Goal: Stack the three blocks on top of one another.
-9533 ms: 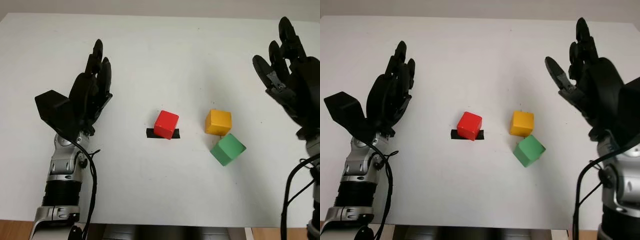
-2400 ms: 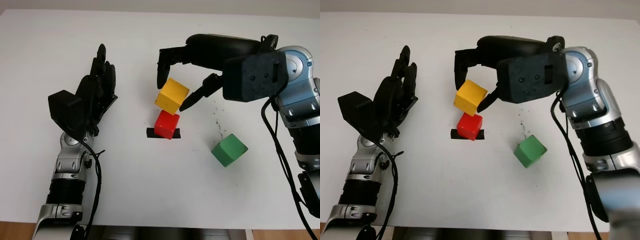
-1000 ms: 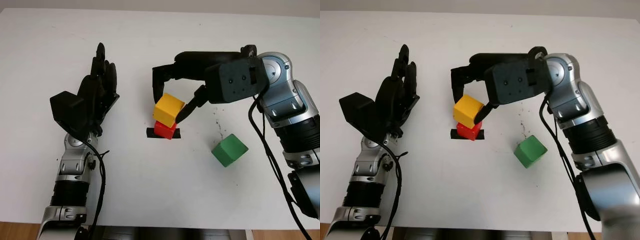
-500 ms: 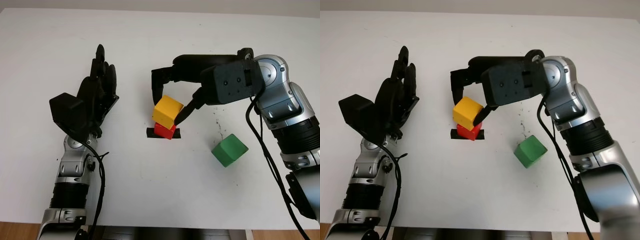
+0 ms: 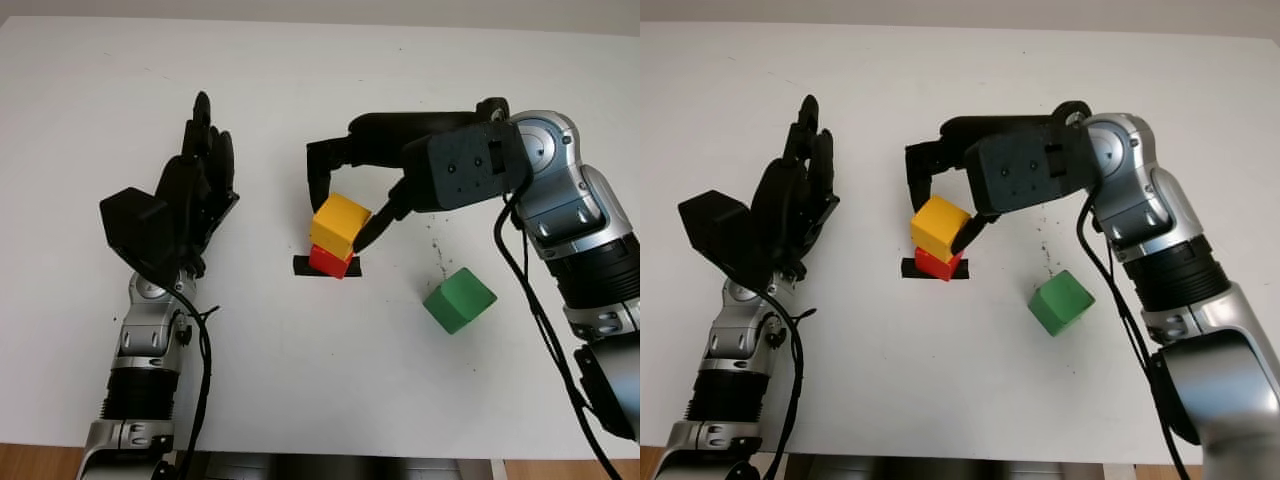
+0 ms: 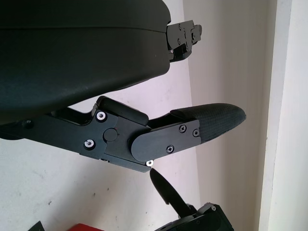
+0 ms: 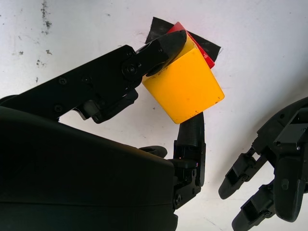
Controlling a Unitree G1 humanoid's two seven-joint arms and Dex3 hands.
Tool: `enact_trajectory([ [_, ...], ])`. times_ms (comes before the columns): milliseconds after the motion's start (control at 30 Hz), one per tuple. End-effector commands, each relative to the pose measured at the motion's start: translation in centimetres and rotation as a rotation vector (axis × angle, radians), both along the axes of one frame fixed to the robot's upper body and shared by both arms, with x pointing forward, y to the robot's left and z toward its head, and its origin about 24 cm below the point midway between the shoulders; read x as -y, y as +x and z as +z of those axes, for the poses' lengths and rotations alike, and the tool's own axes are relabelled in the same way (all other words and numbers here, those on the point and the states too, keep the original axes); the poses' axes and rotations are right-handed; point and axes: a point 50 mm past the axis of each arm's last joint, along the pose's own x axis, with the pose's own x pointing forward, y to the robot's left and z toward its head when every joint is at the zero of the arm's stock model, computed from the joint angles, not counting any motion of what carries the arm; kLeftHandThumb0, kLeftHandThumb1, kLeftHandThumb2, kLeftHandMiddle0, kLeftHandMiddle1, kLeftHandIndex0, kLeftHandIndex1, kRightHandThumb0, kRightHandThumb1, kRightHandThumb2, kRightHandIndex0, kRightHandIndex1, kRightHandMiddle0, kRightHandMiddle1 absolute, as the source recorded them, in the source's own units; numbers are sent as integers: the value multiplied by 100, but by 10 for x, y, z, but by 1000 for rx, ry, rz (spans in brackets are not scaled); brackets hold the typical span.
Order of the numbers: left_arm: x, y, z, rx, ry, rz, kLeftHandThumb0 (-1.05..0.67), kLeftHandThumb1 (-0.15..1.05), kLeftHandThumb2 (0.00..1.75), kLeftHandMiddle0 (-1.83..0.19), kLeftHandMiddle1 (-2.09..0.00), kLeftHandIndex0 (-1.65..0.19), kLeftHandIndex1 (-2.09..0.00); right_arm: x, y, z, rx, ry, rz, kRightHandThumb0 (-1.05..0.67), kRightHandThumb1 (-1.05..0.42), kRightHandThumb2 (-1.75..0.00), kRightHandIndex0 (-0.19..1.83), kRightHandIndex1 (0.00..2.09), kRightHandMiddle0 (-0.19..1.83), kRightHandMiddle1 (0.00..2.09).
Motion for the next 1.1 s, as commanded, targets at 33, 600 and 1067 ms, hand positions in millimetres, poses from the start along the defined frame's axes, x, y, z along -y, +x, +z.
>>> enact_trajectory([
  [33, 0, -2, 1, 11, -2, 2, -79, 105, 66, 18, -6, 17, -5, 2, 0, 6, 16, 1, 5, -43, -100, -5, 34, 4, 27, 160],
  [600, 1, -2, 1, 2, 4, 1, -80, 105, 65, 17, -6, 18, -5, 2, -5, -3, 8, -37, 37, -58, -93, -5, 5, 3, 15, 58],
  [1067, 0, -2, 1, 0, 3, 2, -79, 105, 64, 18, -6, 18, -5, 1, -6, -5, -2, -46, 35, -71, -90, -5, -10, 0, -2, 35],
])
